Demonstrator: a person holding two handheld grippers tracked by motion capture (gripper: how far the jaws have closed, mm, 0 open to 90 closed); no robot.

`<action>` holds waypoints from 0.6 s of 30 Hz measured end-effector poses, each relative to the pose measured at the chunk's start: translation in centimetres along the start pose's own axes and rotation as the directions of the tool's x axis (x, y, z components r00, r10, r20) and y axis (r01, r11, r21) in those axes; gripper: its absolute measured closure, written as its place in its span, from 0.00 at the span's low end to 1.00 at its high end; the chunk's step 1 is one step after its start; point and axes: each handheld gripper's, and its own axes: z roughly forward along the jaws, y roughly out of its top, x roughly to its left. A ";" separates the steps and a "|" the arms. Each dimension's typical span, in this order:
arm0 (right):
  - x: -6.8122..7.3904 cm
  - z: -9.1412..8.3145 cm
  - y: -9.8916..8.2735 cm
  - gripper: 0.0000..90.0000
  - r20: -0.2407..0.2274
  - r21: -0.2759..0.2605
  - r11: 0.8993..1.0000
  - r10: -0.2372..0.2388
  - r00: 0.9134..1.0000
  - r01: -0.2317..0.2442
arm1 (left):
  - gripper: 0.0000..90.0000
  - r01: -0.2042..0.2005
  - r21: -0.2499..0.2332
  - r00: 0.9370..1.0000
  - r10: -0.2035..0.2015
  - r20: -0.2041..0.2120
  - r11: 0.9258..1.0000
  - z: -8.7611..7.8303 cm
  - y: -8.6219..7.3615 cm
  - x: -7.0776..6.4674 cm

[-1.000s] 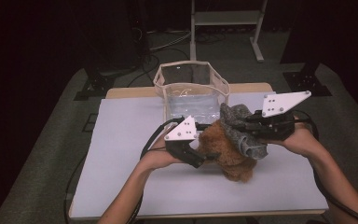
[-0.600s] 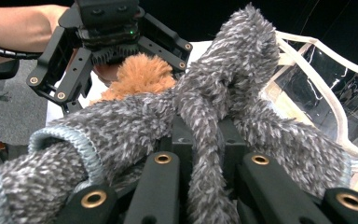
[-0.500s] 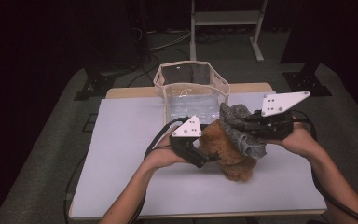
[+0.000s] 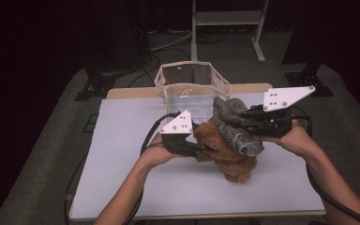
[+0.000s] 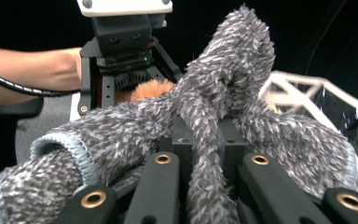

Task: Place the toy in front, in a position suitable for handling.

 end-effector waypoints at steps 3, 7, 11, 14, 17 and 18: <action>0.4 0.3 0.9 0.90 -0.006 -0.036 0.999 -0.008 1.000 0.008 | 0.55 -0.023 0.013 1.000 0.023 -0.005 1.000 -1.3 0.8 0.0; 0.9 0.3 1.7 0.90 -0.016 -0.074 0.997 -0.013 1.000 0.012 | 0.55 -0.046 0.028 0.999 0.046 -0.010 0.999 -2.8 1.9 -0.1; 1.1 0.3 1.5 0.90 -0.010 -0.075 0.997 -0.011 1.000 0.010 | 0.55 -0.041 0.057 0.999 0.041 -0.005 0.998 -3.3 2.0 0.1; 1.0 1.0 0.4 0.90 0.019 -0.007 1.000 -0.019 1.000 0.019 | 0.44 -0.029 0.096 0.999 0.030 -0.015 0.995 -2.0 0.9 0.1; 0.7 1.0 -0.4 0.90 0.022 0.003 1.000 0.003 1.000 -0.003 | 0.29 0.000 0.061 1.000 0.002 -0.025 0.998 -1.0 0.0 0.0; 0.5 0.9 -0.5 0.90 0.025 0.002 1.000 0.010 1.000 -0.010 | 0.28 0.006 0.052 1.000 -0.005 -0.025 0.999 -0.8 -0.1 0.0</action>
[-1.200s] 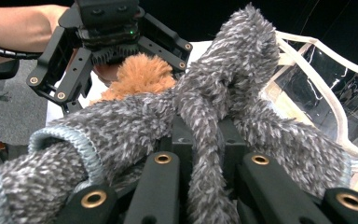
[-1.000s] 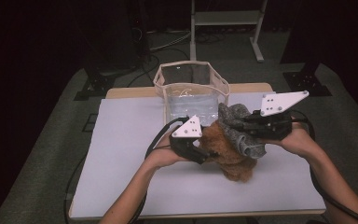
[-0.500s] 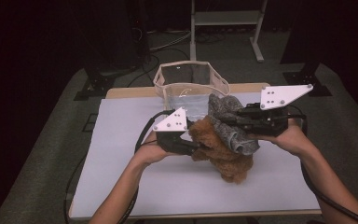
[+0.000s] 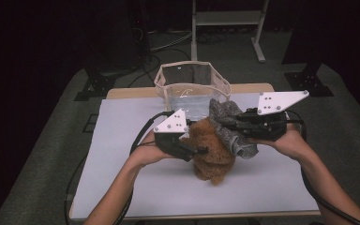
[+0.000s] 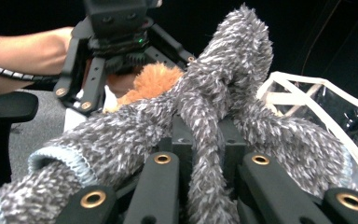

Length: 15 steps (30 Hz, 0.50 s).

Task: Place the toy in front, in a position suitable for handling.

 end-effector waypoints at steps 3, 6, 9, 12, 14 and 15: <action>-0.2 -0.1 0.1 0.89 -0.016 0.003 1.000 0.002 1.000 -0.002 | 0.44 -0.022 -0.016 1.000 0.022 0.008 1.000 0.1 -0.1 -0.2; 0.2 -0.5 1.8 0.89 -0.035 -0.009 0.999 -0.038 0.999 0.037 | 0.52 -0.041 -0.026 0.999 0.041 -0.003 0.999 -0.1 0.4 -0.2; 1.3 0.6 3.6 0.89 -0.064 0.037 0.993 -0.111 0.992 0.114 | 0.54 -0.050 -0.022 0.999 0.051 0.009 0.998 0.3 0.7 -0.3; 1.6 1.6 3.8 0.89 -0.062 0.090 0.984 -0.146 0.987 0.151 | 0.55 -0.035 -0.024 0.999 0.035 0.010 0.999 0.3 0.4 0.0; 1.2 0.9 3.4 0.89 -0.056 0.078 0.988 -0.127 0.990 0.132 | 0.55 -0.025 -0.038 1.000 0.026 0.009 0.999 0.2 0.3 0.0; 1.0 0.3 3.1 0.89 -0.049 0.071 0.990 -0.116 0.992 0.120 | 0.55 -0.023 -0.037 1.000 0.024 0.010 0.999 0.2 0.3 0.1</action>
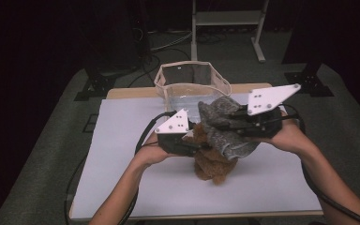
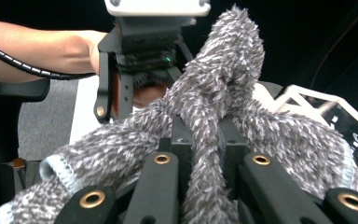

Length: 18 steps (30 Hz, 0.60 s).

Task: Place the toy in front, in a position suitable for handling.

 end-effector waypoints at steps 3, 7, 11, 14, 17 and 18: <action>-0.5 -2.0 -1.2 0.89 0.038 0.009 1.000 0.027 0.999 -0.028 | 0.55 0.002 -0.004 1.000 -0.002 -0.005 1.000 -0.2 0.0 0.2; -1.2 -3.8 -2.9 0.89 0.068 0.025 0.997 0.069 0.995 -0.070 | 0.55 0.007 -0.006 1.000 -0.007 -0.005 1.000 -0.4 -0.1 0.2; -1.0 -3.0 -2.2 0.89 0.053 0.021 0.998 0.052 0.997 -0.053 | 0.54 -0.002 -0.002 1.000 0.002 0.004 1.000 0.1 0.2 0.1; -0.7 -1.7 -1.3 0.89 0.023 0.004 0.999 0.039 0.999 -0.040 | 0.54 0.004 -0.002 1.000 -0.004 0.008 1.000 0.2 0.2 0.2; -0.9 -1.6 -1.4 0.89 0.012 -0.011 0.999 0.044 0.999 -0.044 | 0.54 0.019 -0.009 1.000 -0.019 0.013 1.000 0.0 0.0 0.4; -1.0 -1.8 -1.7 0.89 0.010 -0.012 0.999 0.052 0.999 -0.052 | 0.53 0.018 -0.005 1.000 -0.018 0.010 1.000 -0.1 0.0 0.5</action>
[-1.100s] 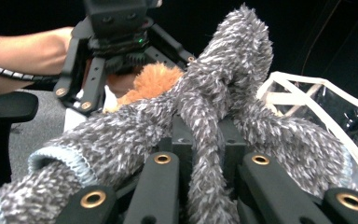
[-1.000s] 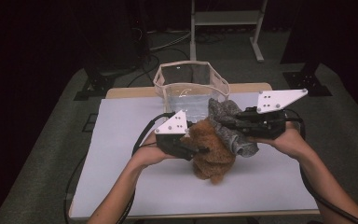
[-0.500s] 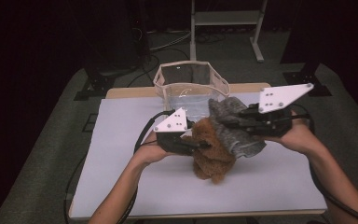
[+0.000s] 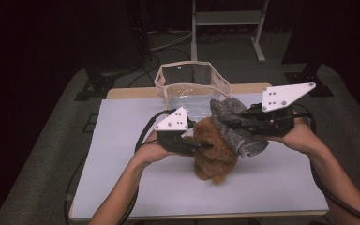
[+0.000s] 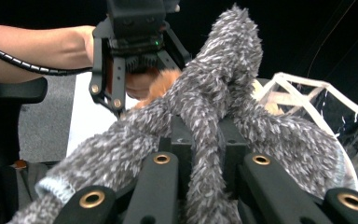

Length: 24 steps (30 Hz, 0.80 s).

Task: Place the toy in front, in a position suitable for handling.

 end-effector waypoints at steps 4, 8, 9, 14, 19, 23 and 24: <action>-0.7 -1.5 -1.6 0.89 0.029 0.003 0.999 0.042 0.999 -0.042 | 0.53 0.012 -0.013 1.000 -0.012 0.008 1.000 0.0 0.1 0.0; -0.6 -1.4 -1.9 0.89 0.031 -0.012 0.999 0.051 0.998 -0.051 | 0.53 0.011 -0.023 1.000 -0.011 0.004 1.000 -0.1 0.2 -0.1; -0.5 -1.1 -1.6 0.89 0.031 -0.012 0.999 0.040 0.999 -0.040 | 0.54 0.015 -0.024 1.000 -0.015 -0.001 1.000 -0.4 0.3 0.0; -0.4 0.1 0.0 0.89 0.004 -0.056 0.998 0.036 0.999 -0.036 | 0.55 0.006 -0.028 1.000 -0.006 -0.017 1.000 -2.0 0.8 0.0; 0.1 1.5 1.7 0.89 -0.033 -0.102 0.995 0.018 0.999 -0.021 | 0.56 0.005 -0.025 1.000 -0.005 -0.023 1.000 -3.9 1.2 0.0; 0.4 2.4 2.0 0.89 -0.041 -0.102 0.995 0.018 0.999 -0.022 | 0.56 0.005 0.011 0.999 -0.004 -0.035 1.000 -4.6 0.9 0.0; 0.4 2.6 1.9 0.89 -0.039 -0.091 0.996 0.019 0.999 -0.022 | 0.55 0.009 0.018 0.999 -0.008 -0.032 1.000 -4.4 0.8 0.0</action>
